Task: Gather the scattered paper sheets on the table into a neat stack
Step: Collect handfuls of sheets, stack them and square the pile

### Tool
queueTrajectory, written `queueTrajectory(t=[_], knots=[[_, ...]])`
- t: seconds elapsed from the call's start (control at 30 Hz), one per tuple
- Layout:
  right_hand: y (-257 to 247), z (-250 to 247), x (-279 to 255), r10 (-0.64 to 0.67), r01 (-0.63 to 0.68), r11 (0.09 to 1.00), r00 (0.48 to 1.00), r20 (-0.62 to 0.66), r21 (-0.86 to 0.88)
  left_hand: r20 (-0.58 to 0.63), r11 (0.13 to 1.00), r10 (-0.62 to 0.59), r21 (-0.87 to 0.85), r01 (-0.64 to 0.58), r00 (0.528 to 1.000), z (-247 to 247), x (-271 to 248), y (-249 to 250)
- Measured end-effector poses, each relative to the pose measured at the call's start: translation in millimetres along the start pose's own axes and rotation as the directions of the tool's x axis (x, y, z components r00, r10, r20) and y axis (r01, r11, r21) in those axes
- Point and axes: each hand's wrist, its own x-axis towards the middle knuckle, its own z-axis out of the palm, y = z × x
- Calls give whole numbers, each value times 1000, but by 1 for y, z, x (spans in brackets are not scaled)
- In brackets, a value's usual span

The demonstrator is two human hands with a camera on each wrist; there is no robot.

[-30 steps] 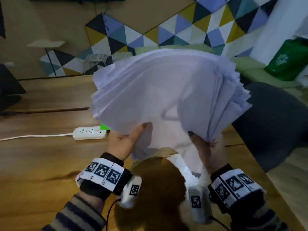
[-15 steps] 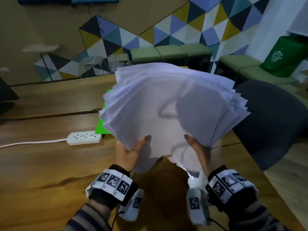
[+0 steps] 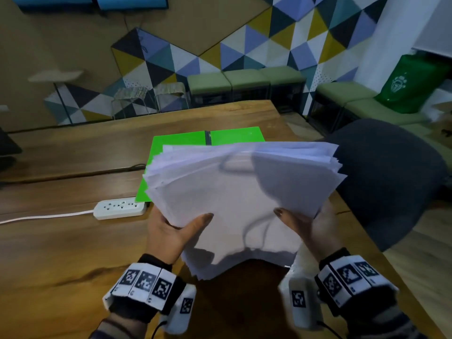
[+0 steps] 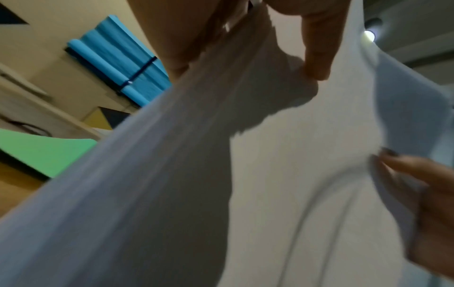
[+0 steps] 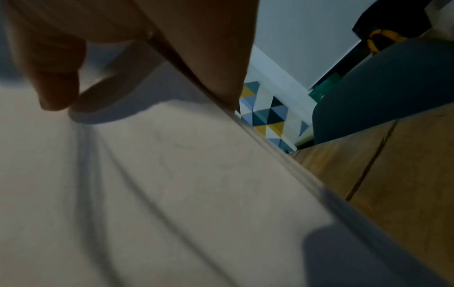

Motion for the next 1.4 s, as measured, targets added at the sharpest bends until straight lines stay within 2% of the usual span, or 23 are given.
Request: queueTrajectory(t=[0.13,0.23,0.3,0.4,0.53,0.63,0.77,0.97,1.03,1.13,1.2,1.3,1.4], knots=[[9,5,-6,54,-54,998,998,29,-15,6,998,-32,-48,32,999,11,-1,1],[20,6,-6,55,-47,991,996,64,-129,-9,998,-41,48,42,999,13,-2,-9],[26,5,-5,59,-58,976,998,1,-211,-37,993,-81,79,84,996,12,-3,-21],[33,7,-7,31,-49,968,997,-76,-247,-92,978,-165,111,175,982,13,-4,-35],[25,13,-16,-71,49,977,993,-100,-206,-161,990,-106,72,119,981,14,-1,-24],[29,8,-24,-59,40,982,994,-95,-187,-131,996,-77,39,82,988,13,-8,-20],[29,3,-25,-69,65,981,997,-18,-181,-54,992,-123,-34,121,991,4,-17,-23],[-15,10,2,-280,267,945,959,-45,-190,15,991,-88,-100,89,996,-8,10,-4],[-29,15,8,-355,337,920,933,-63,-200,86,990,-98,-92,106,991,-12,19,2],[-33,16,15,-440,400,862,896,-66,-311,158,985,-132,-90,148,978,-14,22,0],[-23,13,13,-362,328,903,929,-78,-276,181,976,-172,-104,193,968,-13,19,-5],[9,2,1,-126,116,977,991,-44,-180,226,970,-189,-107,217,956,-11,12,-3],[19,-3,-4,23,-22,997,1000,16,-73,239,980,-140,-103,169,961,-14,15,9]])
